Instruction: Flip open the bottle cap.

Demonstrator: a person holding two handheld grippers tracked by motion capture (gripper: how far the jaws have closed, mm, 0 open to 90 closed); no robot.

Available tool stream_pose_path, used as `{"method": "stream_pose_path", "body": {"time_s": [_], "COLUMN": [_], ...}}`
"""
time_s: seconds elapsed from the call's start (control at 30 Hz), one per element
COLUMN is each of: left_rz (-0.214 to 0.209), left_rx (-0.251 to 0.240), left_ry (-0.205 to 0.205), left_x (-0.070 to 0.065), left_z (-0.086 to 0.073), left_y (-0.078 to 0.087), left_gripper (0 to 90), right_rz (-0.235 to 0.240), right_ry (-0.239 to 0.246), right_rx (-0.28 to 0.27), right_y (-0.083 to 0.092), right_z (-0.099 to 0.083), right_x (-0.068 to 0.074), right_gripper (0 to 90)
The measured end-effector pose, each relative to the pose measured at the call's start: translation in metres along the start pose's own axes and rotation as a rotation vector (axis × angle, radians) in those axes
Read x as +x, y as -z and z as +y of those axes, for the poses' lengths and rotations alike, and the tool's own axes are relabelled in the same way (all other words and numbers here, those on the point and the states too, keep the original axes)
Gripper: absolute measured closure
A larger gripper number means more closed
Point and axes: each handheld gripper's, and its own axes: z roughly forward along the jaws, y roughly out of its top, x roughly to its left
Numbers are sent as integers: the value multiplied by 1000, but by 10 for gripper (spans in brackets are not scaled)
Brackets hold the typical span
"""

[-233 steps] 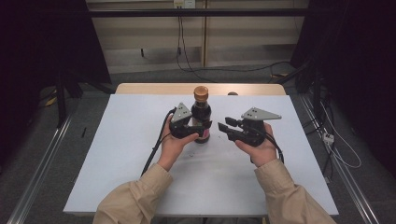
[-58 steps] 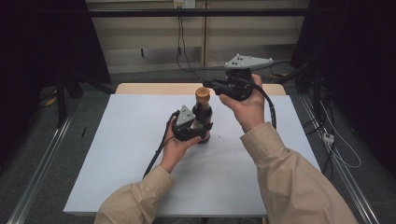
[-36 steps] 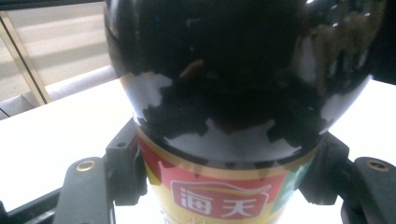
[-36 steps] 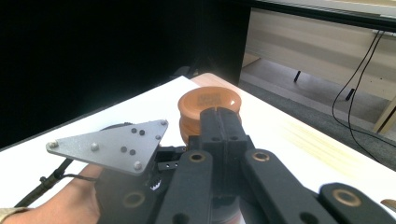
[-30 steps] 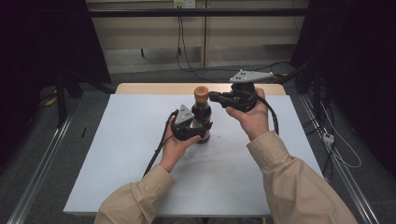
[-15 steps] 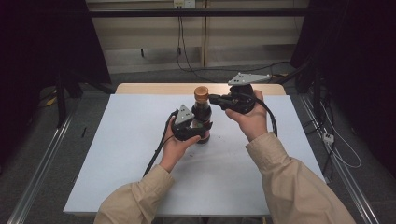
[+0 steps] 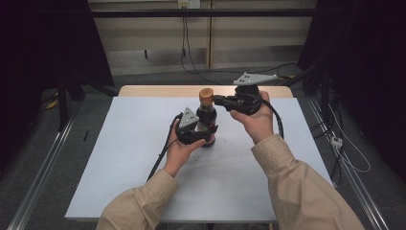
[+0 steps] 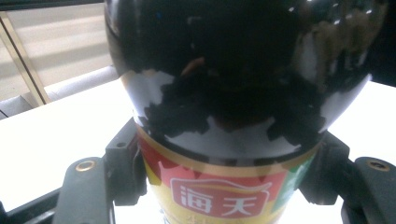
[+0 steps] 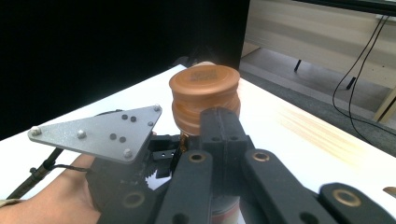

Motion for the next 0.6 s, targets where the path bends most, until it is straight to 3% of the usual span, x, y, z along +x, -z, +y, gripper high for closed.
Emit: {"method": "stream_pose_path", "body": {"time_s": [0.6], "left_rz": [2], "left_rx": [-3], "left_ry": [5], "left_x": [0], "left_z": [0], "left_y": [0], "left_gripper": [306], "right_rz": [-2], "right_ry": [9], "right_rx": [0], "right_y": [-1], "right_z": [6], "right_x": [2], "right_gripper": [900]}}
